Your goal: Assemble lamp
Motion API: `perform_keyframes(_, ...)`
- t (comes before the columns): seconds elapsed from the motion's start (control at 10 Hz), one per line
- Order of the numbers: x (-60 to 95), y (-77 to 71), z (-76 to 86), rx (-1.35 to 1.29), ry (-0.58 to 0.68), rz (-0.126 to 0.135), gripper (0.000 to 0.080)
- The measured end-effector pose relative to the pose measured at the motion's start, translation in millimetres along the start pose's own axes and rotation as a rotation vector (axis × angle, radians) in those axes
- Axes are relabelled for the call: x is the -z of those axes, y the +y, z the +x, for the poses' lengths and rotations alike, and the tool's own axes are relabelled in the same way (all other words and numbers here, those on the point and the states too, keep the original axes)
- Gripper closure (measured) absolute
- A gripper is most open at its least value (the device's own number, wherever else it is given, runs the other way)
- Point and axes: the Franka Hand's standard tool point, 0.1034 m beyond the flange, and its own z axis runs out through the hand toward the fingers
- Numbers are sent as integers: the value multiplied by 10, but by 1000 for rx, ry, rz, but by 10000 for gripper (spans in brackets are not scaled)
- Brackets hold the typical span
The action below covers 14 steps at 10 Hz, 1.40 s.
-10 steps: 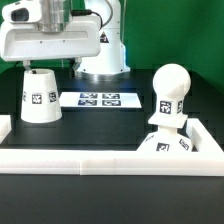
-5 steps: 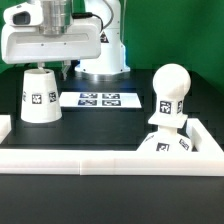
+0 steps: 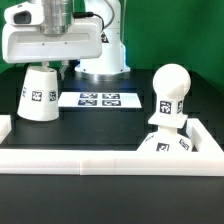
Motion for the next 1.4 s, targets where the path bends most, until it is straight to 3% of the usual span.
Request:
perform_keyframes(0.3,247,-312,137,-44,-3,17,755)
perform_keyframes(0.5,455,-599,278,-82,3,15,754)
perform_keyframes(0.8,683,-888,484,-94,23,15,754)
perform_keyframes(1.0,680,-922,540,-113,17,-13,754)
perform_keyframes(1.4,673,-937,533,-117,10,-9,754)
